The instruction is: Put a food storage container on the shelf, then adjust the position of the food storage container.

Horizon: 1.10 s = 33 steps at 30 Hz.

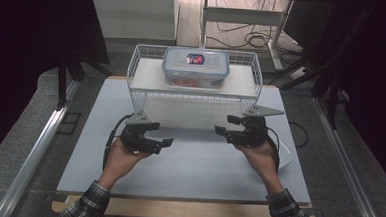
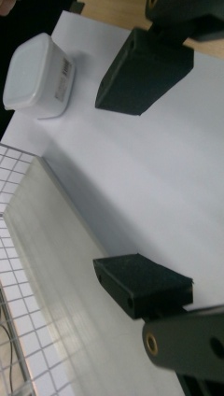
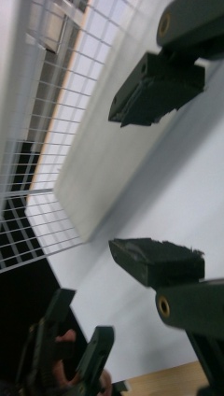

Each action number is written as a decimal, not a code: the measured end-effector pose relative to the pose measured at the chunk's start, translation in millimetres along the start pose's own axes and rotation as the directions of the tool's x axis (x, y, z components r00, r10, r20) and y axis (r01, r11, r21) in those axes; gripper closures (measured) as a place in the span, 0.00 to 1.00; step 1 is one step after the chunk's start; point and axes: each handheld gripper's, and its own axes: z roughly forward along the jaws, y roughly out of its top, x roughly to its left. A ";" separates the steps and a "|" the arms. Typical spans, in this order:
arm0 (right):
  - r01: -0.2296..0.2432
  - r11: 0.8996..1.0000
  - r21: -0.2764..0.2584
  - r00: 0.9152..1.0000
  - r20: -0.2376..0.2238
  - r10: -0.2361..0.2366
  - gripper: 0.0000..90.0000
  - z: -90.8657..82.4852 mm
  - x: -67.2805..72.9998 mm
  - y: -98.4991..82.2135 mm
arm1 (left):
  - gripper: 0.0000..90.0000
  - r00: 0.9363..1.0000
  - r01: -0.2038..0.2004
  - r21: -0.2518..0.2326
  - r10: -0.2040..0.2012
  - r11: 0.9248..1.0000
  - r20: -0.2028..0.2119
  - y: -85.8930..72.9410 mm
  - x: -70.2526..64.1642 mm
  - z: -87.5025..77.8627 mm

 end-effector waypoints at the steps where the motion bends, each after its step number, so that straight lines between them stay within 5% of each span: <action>1: 0.005 1.000 0.004 1.000 0.005 -0.005 0.33 -0.8 0.7 -4.3 | 0.20 1.000 0.003 0.006 -0.003 1.000 0.003 -3.3 -1.5 0.2; 7: -0.001 1.000 0.007 1.000 0.018 0.001 0.20 -6.0 3.8 -21.8 | 0.08 1.000 0.022 0.011 -0.022 1.000 -0.009 -25.2 -13.0 -3.8; 11: 0.001 1.000 -0.003 1.000 0.003 -0.001 0.13 -9.9 7.3 -32.2 | 0.04 1.000 -0.012 0.020 0.012 1.000 -0.022 -40.4 -23.0 -9.0; 15: -0.001 1.000 -0.013 1.000 -0.016 0.001 0.10 -13.2 14.3 -44.0 | 0.04 0.999 -0.006 -0.016 0.006 1.000 -0.045 -57.1 -28.5 -16.5; 21: 0.005 0.999 0.046 0.999 -0.038 -0.004 0.08 -12.6 28.5 -66.6 | 0.02 0.990 -0.062 0.027 0.065 0.998 -0.124 -79.7 -30.7 -15.0; 26: 0.020 0.995 0.098 0.999 -0.053 -0.014 0.07 -10.2 37.1 -85.8 | 0.03 0.991 -0.048 0.040 0.053 0.998 -0.120 -86.8 -30.0 -12.2; 33: 0.014 0.988 0.155 1.000 -0.016 -0.011 0.04 -4.7 33.1 -93.5 | 0.03 0.989 -0.037 0.029 0.041 0.999 -0.142 -87.0 -29.8 -10.0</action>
